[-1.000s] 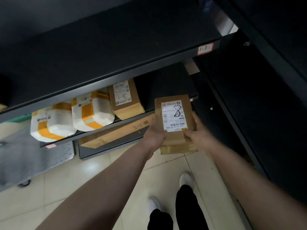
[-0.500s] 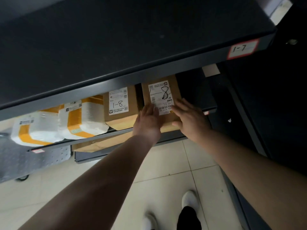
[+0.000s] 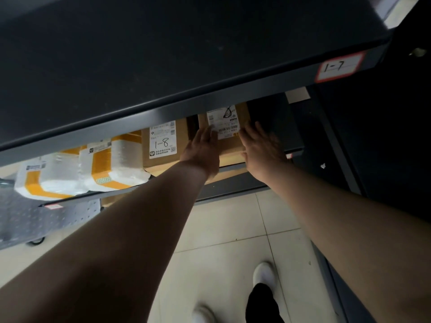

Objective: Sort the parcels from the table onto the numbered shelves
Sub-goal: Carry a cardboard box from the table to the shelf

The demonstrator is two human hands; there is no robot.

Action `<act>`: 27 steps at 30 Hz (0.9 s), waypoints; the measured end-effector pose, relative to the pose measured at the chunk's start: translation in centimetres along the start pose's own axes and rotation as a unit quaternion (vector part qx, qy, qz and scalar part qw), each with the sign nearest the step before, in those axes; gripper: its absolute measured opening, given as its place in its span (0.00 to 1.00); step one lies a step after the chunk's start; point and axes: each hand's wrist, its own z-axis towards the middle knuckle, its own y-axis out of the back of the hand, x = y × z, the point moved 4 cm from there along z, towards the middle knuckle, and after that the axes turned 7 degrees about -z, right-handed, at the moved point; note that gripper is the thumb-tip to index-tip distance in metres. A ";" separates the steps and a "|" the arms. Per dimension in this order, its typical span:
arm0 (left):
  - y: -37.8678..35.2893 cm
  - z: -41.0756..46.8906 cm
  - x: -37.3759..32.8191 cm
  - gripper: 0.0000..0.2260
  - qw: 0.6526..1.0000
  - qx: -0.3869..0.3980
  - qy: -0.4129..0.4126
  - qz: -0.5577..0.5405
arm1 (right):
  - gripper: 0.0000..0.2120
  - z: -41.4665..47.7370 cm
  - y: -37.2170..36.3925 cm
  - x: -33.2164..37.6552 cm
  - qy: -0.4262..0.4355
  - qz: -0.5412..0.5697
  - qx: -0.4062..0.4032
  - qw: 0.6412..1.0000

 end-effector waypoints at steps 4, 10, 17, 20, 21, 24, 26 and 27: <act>-0.3 -3.7 -0.6 0.36 1.000 -0.024 -0.008 0.003 | 0.32 -4.4 -0.2 -1.5 -0.013 -0.014 0.001 1.000; 0.5 -9.9 -2.1 0.26 0.989 0.060 -0.087 0.105 | 0.21 -11.3 0.3 -0.9 -0.020 -0.024 0.072 0.997; 3.5 -16.6 -3.9 0.21 0.976 0.080 -0.151 0.132 | 0.22 -19.5 2.0 2.6 -0.071 0.027 0.142 0.987; 4.9 -20.3 -4.5 0.16 0.967 0.096 -0.182 0.149 | 0.20 -24.0 3.7 4.2 -0.110 0.016 0.139 0.984; 5.3 -21.8 -4.7 0.15 0.963 0.103 -0.195 0.153 | 0.20 -25.7 4.4 4.6 -0.125 0.015 0.133 0.983; 5.9 -26.4 -5.5 0.14 0.948 0.128 -0.238 0.168 | 0.19 -31.4 6.2 6.4 -0.171 0.031 0.108 0.979; 5.7 -29.8 -6.1 0.17 0.937 0.140 -0.263 0.181 | 0.19 -35.5 6.9 7.8 -0.199 0.026 0.083 0.976; 5.5 -31.5 -6.4 0.18 0.930 0.145 -0.280 0.190 | 0.19 -37.7 7.0 8.5 -0.215 0.022 0.074 0.974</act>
